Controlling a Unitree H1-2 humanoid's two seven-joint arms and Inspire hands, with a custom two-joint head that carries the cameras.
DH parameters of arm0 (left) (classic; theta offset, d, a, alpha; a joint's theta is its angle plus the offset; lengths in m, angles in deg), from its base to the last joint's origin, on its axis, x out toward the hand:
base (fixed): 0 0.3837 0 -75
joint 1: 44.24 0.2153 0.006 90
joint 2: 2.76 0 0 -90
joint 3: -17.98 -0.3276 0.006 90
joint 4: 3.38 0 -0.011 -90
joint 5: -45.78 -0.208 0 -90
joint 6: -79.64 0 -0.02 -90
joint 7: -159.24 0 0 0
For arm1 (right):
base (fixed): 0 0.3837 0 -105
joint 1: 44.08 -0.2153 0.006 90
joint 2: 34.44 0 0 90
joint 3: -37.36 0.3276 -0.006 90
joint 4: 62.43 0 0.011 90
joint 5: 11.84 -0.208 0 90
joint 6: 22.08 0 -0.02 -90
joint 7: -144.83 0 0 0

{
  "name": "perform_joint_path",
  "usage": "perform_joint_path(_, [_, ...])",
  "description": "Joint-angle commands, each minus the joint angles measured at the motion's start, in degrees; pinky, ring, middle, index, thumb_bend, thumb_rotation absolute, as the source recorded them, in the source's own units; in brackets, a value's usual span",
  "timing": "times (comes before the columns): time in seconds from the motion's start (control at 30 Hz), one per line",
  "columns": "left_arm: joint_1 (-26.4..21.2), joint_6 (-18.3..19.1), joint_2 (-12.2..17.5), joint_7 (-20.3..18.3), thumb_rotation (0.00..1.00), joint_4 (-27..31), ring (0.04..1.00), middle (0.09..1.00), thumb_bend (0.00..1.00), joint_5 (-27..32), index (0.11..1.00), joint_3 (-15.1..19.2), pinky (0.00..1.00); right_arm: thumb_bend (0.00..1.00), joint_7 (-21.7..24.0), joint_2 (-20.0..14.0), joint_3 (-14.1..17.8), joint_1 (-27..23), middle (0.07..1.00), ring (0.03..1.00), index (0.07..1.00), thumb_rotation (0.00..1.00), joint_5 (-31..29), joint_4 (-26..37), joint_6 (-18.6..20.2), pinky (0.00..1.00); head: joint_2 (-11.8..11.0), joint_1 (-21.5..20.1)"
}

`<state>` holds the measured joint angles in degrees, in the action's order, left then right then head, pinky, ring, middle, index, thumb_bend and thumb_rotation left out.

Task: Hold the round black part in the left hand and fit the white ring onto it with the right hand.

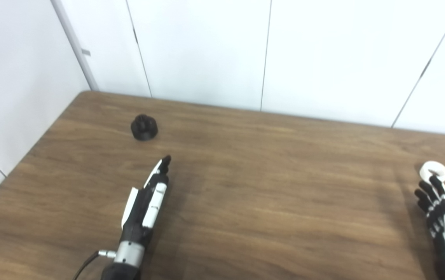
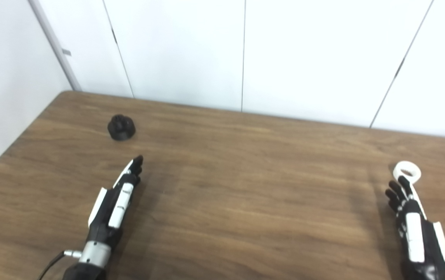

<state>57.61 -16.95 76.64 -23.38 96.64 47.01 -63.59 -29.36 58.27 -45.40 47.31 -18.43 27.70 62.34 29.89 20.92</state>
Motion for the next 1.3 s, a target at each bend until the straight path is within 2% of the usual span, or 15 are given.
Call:
perform_joint_path(0.0, [1.84,-2.16,-0.18,0.12,0.94,-3.11,1.0,0.994,0.47,-0.35,0.972,-0.98,1.0,0.49,0.92,0.66,-0.13,2.68,0.938,0.931,0.97,1.0,-0.88,-5.1,-2.53,0.98,-0.46,0.38])
perform_joint_path(0.23, [1.39,-4.19,-0.19,0.27,0.96,-5.33,1.0,0.993,0.47,-0.57,0.968,-1.01,1.0,0.47,1.79,0.43,-0.22,1.96,0.951,0.94,0.986,1.0,-1.08,-8.06,-5.4,0.98,-1.82,-0.18])
perform_joint_path(0.4, [0.75,-6.48,-0.12,0.28,0.94,-7.57,1.0,0.984,0.49,-0.77,0.96,-1.08,1.0,0.44,1.67,0.53,-0.19,1.34,0.943,0.926,0.975,1.0,-0.86,-10.28,-6.42,0.97,-3.16,-0.39])
perform_joint_path(0.63, [1.06,-3.86,-0.1,0.5,0.91,-6.75,1.0,0.991,0.56,-1.7,0.966,-1.33,1.0,0.42,2.35,0.28,-0.09,0.64,0.946,0.929,0.976,1.0,-1.1,-12.49,-8.11,0.97,-3.63,-0.62])
perform_joint_path(0.8, [1.09,-3.37,-0.57,1.74,0.71,-5.38,0.984,0.984,0.63,-3.13,0.962,-0.94,0.98,0.41,2.23,0.16,-0.03,0.54,0.935,0.916,0.966,1.0,-0.77,-12.95,-8.62,0.95,-3.29,-1.09])
perform_joint_path(0.87, [1.25,-1.57,-1.1,3.25,0.64,-3.24,0.956,0.967,0.66,-4.75,0.952,-0.43,0.92,0.42,2.1,0.25,0.1,0.67,0.931,0.913,0.962,1.0,-0.96,-12.68,-8.42,0.94,-3.06,-1.3])
perform_joint_path(1.0, [0.92,1.58,-0.48,4.98,0.48,0.19,0.954,0.953,0.69,-7.62,0.939,0.16,0.94,0.43,2.17,0.25,0.26,1.1,0.935,0.915,0.962,1.0,-1.39,-11.98,-7.8,0.96,-2.68,-1.48])
perform_joint_path(1.1, [-0.58,3.86,0.69,5.58,0.4,1.72,0.953,0.941,0.75,-9.07,0.928,0.7,0.96,0.43,2.1,0.25,0.17,1.26,0.933,0.908,0.96,1.0,-1.0,-11.81,-8.09,0.96,-2.49,-1.48])
perform_joint_path(1.27, [-4.55,10.99,2.81,6.18,0.34,5.41,0.965,0.934,0.81,-13.27,0.918,2.2,0.99,0.45,1.6,0.48,0.09,1.84,0.927,0.903,0.958,1.0,-0.22,-10.62,-7.13,0.95,-2.04,-1.35])
